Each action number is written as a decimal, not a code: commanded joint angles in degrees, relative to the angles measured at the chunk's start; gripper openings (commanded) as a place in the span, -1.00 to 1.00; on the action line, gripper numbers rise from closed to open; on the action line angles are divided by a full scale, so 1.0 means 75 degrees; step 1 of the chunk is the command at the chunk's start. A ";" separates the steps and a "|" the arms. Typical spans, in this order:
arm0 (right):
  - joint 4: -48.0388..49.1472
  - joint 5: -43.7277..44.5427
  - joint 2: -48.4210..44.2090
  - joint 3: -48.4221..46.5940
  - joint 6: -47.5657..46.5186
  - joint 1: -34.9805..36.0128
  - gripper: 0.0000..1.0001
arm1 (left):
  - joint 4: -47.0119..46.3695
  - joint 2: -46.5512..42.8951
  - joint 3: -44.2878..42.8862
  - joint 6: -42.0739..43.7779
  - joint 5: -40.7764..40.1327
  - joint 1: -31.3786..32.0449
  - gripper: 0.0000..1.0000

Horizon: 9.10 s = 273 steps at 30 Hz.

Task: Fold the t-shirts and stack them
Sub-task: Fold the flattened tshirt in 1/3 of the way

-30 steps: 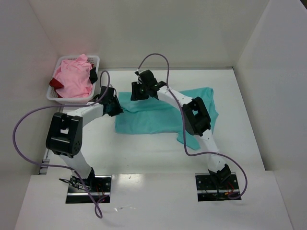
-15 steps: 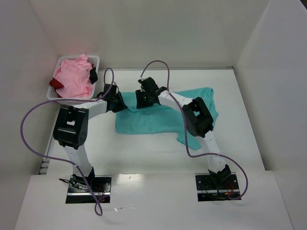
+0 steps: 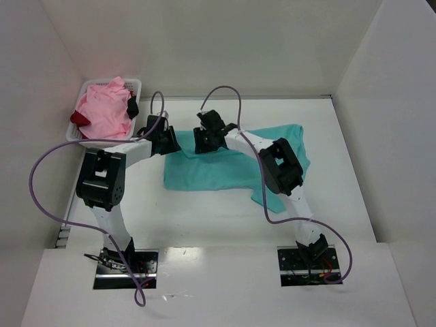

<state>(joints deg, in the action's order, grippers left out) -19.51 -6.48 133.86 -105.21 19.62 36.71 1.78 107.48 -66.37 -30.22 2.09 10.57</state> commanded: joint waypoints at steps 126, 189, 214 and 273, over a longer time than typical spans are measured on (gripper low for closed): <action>-0.0329 0.0442 0.0702 -0.1289 -0.0295 -0.0219 -0.18 | 0.1449 0.0399 -0.0538 0.2763 0.1901 -0.0120 -0.21; -0.0118 0.0150 0.0504 -0.0821 -0.0084 -0.0512 -0.31 | 0.1463 -0.0059 -0.1252 0.1814 0.1080 -0.0331 0.02; -0.0118 0.0220 0.0433 -0.0750 -0.0236 -0.0512 -0.31 | 0.0290 0.0727 -0.1064 0.1463 0.1760 -0.0706 -0.01; -0.0071 0.1390 -0.1347 0.1325 0.0056 -0.0723 -0.03 | 0.1813 0.2614 -0.3983 0.1135 0.0449 -0.0354 -0.20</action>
<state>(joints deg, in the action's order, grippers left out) -18.46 -0.10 127.22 -94.94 20.01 31.62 15.44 125.54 -93.91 -19.70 8.47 7.55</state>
